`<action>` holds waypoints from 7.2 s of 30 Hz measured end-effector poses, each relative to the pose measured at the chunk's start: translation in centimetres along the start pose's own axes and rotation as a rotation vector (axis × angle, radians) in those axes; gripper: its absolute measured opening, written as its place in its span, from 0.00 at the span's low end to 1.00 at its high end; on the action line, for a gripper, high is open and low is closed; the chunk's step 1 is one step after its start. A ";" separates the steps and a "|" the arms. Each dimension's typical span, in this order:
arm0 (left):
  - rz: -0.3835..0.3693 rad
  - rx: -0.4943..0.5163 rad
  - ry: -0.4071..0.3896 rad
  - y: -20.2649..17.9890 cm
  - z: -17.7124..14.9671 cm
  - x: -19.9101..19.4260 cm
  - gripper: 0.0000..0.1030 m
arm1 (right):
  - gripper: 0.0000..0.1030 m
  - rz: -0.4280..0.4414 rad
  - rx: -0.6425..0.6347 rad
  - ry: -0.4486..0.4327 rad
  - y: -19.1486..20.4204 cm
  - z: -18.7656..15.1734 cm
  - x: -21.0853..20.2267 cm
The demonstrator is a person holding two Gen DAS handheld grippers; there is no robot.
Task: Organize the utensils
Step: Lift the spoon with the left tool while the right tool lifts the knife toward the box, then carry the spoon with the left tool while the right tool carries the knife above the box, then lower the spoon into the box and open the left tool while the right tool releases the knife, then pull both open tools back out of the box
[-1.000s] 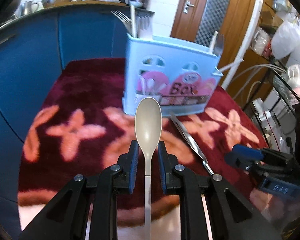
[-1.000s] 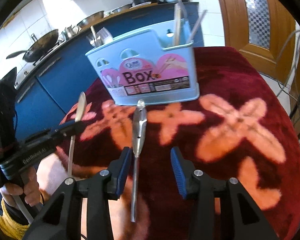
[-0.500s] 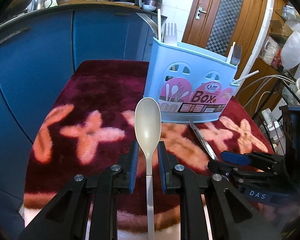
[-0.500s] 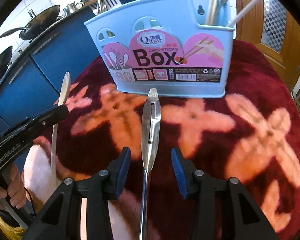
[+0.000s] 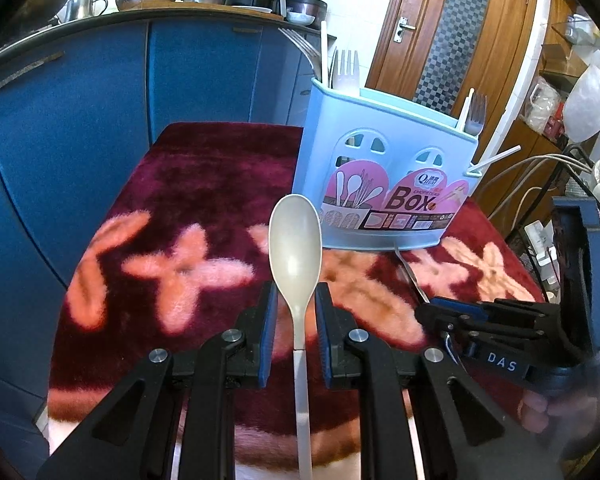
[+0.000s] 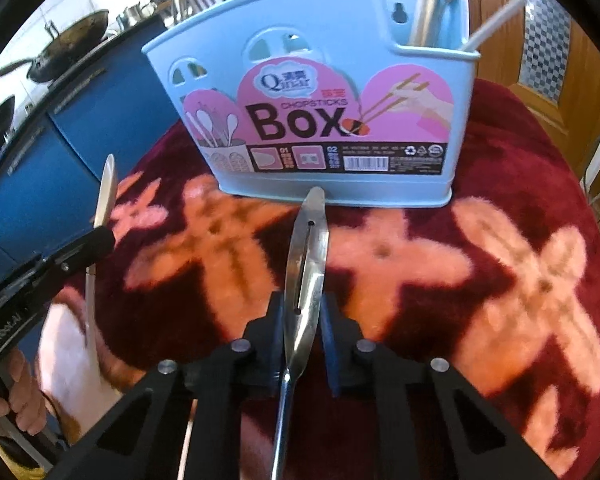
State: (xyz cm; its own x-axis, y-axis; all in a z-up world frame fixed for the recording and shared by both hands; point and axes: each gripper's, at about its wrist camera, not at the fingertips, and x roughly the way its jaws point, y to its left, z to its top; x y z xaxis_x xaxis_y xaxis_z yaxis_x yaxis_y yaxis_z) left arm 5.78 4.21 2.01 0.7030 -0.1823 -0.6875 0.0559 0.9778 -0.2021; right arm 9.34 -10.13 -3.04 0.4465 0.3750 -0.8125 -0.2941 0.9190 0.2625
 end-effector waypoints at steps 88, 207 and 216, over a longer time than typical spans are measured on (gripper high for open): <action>-0.050 -0.179 0.139 6.8 9.3 15.3 0.02 | 0.18 -0.037 0.023 -0.760 -3.9 12.9 -11.3; 0.148 0.080 -0.167 -5.7 0.5 1.3 0.52 | 0.74 -0.104 0.046 -0.403 -3.2 -1.6 -6.5; 0.159 0.066 -0.253 -5.3 -0.1 0.7 0.52 | 0.76 -0.107 0.033 -0.530 -2.4 -2.2 -7.8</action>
State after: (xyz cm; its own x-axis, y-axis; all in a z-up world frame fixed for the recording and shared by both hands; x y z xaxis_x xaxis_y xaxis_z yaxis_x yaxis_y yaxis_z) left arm 5.95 -1.11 2.54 0.8604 -0.0032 -0.5096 -0.0287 0.9981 -0.0546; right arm 4.70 -15.54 1.53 0.8402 0.2813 -0.4636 -0.2007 0.9555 0.2161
